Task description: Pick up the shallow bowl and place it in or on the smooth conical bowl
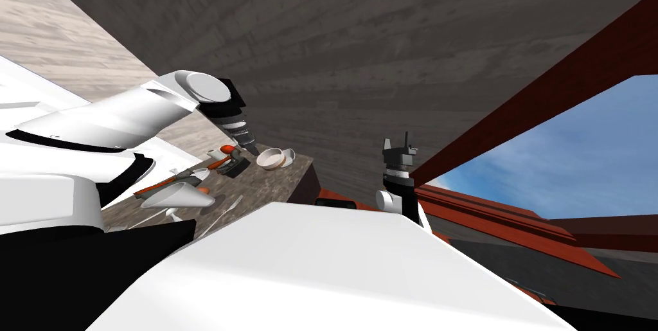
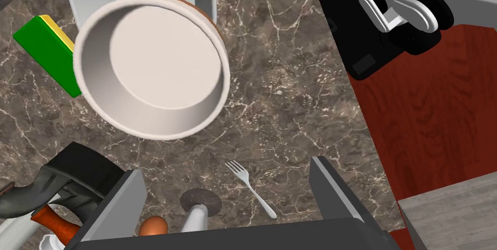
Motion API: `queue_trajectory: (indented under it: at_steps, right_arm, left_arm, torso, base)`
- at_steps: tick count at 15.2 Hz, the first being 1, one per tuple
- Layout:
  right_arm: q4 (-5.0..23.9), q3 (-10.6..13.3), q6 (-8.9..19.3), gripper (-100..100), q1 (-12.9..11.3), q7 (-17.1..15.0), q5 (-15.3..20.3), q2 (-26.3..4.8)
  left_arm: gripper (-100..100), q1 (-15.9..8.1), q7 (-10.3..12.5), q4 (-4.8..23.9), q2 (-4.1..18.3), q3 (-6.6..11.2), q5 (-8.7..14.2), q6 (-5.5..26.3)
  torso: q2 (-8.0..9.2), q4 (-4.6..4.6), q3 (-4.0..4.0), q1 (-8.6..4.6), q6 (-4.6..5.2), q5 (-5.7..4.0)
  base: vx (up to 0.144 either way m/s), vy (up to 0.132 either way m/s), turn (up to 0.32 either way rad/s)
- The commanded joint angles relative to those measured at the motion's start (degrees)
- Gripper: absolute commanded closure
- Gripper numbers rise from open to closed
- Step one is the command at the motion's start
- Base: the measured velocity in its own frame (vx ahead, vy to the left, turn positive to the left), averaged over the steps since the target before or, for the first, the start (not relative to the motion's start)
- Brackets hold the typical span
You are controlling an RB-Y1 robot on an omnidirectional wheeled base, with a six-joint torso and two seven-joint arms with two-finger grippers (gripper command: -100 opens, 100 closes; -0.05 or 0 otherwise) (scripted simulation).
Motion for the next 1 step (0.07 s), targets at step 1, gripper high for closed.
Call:
queue_trajectory:
  at_steps: [1]
  right_arm:
    - [0.0,0.0,0.0,0,0.0,0.0,0.0,0.0]
  left_arm:
    - [-100,0.0,0.0,0.0,0.0,0.00,0.0,0.0]
  torso:
    - [0.00,0.00,0.00,0.00,0.00,0.00]
  base:
    - [0.000,0.000,0.000]
